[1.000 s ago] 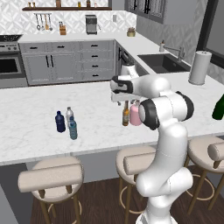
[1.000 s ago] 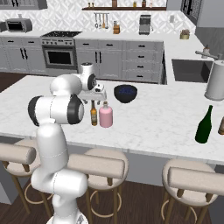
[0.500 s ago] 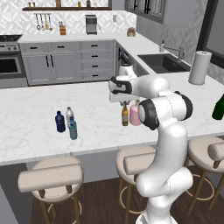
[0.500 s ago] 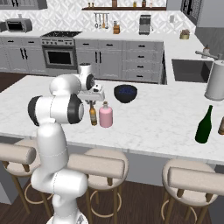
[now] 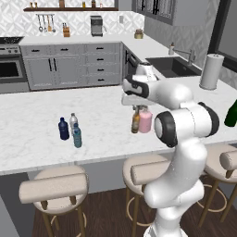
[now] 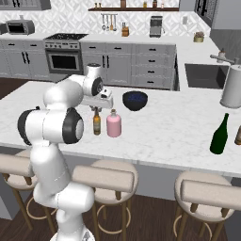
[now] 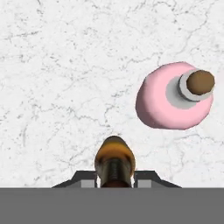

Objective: Move the plastic bottles in the middle to the plastics group, and the glass bottles in the middle to the glass group.

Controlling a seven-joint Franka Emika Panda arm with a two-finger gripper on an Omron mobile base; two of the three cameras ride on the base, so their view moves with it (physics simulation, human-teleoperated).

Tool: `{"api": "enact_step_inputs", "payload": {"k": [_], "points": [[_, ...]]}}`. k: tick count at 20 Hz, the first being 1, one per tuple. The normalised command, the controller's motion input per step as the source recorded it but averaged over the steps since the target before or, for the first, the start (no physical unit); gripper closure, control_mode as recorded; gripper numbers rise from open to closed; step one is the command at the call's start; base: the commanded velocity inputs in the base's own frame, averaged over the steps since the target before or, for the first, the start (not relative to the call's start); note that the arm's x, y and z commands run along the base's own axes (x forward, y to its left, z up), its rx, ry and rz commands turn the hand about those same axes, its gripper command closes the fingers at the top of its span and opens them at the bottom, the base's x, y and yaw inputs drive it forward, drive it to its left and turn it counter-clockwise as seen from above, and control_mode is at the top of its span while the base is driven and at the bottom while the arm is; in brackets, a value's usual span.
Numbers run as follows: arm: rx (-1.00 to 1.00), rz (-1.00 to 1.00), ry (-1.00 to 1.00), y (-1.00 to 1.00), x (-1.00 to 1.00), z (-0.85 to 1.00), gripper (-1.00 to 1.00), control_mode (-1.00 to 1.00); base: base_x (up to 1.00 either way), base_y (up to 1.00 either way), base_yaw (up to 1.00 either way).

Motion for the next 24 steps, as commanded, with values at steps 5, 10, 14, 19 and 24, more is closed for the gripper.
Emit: {"api": "enact_step_inputs", "payload": {"k": [5,10,14,19,24], "points": [[0.03,0.00,-0.01,-0.31,-0.93,0.26,1.00,-1.00,0.00,0.00,0.00],[-0.01,0.02,-0.02,-0.53,-0.70,0.26,1.00,-1.00,0.00,0.00,0.00],[-0.09,0.02,-0.04,-0.82,-0.22,0.14,1.00,-1.00,0.00,0.00,0.00],[-0.07,0.00,0.00,-0.98,0.00,0.12,1.00,-1.00,0.00,0.00,0.00],[-0.05,0.00,0.00,-0.94,0.18,0.04,1.00,-1.00,0.00,0.00,0.00]]}}
